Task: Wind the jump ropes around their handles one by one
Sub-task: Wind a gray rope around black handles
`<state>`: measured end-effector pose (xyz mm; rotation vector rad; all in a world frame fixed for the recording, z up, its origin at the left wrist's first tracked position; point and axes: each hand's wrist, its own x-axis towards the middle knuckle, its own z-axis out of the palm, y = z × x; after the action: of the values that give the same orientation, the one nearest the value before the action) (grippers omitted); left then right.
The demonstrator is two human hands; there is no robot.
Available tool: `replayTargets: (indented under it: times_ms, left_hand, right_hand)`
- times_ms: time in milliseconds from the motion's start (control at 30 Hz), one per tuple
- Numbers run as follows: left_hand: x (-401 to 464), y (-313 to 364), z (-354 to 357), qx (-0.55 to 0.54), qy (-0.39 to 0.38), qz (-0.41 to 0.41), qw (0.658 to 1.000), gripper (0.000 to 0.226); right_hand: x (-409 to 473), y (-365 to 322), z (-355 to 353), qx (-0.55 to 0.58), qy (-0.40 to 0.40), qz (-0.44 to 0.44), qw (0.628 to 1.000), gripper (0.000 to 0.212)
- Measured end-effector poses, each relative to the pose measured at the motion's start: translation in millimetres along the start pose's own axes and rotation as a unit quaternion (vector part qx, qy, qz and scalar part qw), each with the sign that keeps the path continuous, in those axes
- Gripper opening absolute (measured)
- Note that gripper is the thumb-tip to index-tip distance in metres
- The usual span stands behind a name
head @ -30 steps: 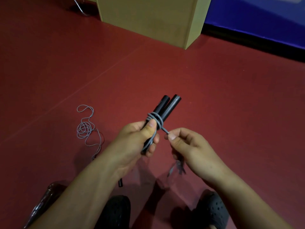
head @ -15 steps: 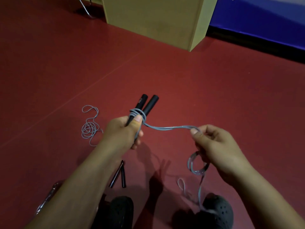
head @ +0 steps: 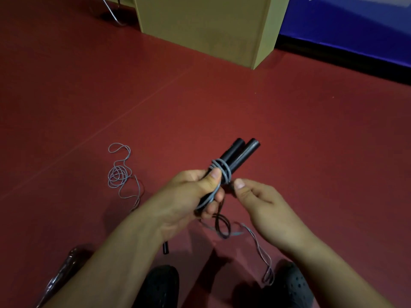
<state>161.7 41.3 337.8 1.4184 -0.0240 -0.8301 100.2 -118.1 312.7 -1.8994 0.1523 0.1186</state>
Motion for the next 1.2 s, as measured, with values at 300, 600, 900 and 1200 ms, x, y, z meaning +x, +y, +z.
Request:
replayTargets:
  times_ms: [300,600,900,1200]
  left_hand:
    - [5.5,-5.8,-12.3,0.096,0.097,0.093,0.986,0.026]
    - [15.2,-20.2,-14.3,0.339,0.198,0.171,0.904,0.008]
    - [18.6,-25.1,-30.7,0.42,0.236,0.12,0.868,0.011]
    - [13.5,-30.0,-7.8,0.397,0.02,0.074,0.915,0.021]
  right_hand:
    - [1.1,-7.1,-9.7,0.013,-0.012,0.059,0.998,0.021]
    - [-5.2,-9.7,-13.4,-0.054,0.016,0.016,0.998,0.041]
    - [-12.9,-2.6,-37.1,-0.086,0.024,0.049,0.995,0.029]
    - [-3.3,3.2,-34.7,-0.114,0.108,-0.118,0.98,0.017]
